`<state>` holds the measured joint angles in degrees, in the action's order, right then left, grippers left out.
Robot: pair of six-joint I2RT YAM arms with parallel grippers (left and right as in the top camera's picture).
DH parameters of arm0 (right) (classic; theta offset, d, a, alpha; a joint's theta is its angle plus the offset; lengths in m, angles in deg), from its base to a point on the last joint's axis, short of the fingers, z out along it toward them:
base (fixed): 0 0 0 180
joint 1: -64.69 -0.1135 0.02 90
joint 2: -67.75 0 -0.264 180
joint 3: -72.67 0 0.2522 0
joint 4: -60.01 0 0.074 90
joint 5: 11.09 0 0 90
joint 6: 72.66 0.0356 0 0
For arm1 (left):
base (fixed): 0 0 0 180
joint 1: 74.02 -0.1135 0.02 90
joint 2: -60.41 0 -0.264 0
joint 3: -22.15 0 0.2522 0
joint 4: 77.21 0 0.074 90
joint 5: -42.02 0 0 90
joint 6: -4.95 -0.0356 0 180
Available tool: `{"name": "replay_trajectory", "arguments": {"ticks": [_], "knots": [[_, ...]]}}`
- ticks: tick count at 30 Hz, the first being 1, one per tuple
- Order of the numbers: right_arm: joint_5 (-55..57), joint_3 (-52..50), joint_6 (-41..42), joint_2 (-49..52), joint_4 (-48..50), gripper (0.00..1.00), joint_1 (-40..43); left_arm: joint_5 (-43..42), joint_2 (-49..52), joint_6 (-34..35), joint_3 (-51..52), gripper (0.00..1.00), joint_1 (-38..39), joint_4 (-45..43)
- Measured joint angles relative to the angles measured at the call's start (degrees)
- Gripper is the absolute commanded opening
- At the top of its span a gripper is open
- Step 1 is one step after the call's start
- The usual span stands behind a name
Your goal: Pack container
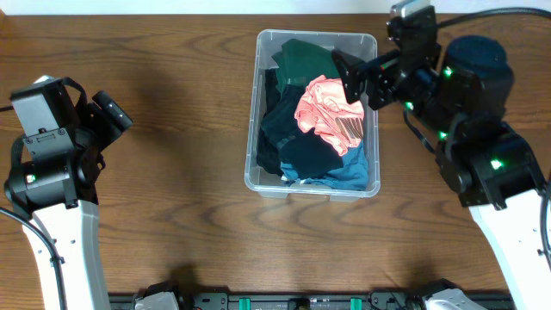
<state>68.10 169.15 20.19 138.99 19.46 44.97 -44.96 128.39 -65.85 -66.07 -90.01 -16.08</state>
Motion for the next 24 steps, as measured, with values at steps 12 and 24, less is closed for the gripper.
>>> {"name": "replay_trajectory", "arguments": {"ticks": [12,24], "knots": [[0.8,0.0,-2.1,-5.1,-16.5,0.99,0.0,0.0,0.0,0.0,0.0,0.98,0.0,0.0],[13.7,-0.1,-6.9,-10.9,-10.6,0.99,2.4,0.0,0.0,0.0,0.0,0.98,0.0,0.0]]}}
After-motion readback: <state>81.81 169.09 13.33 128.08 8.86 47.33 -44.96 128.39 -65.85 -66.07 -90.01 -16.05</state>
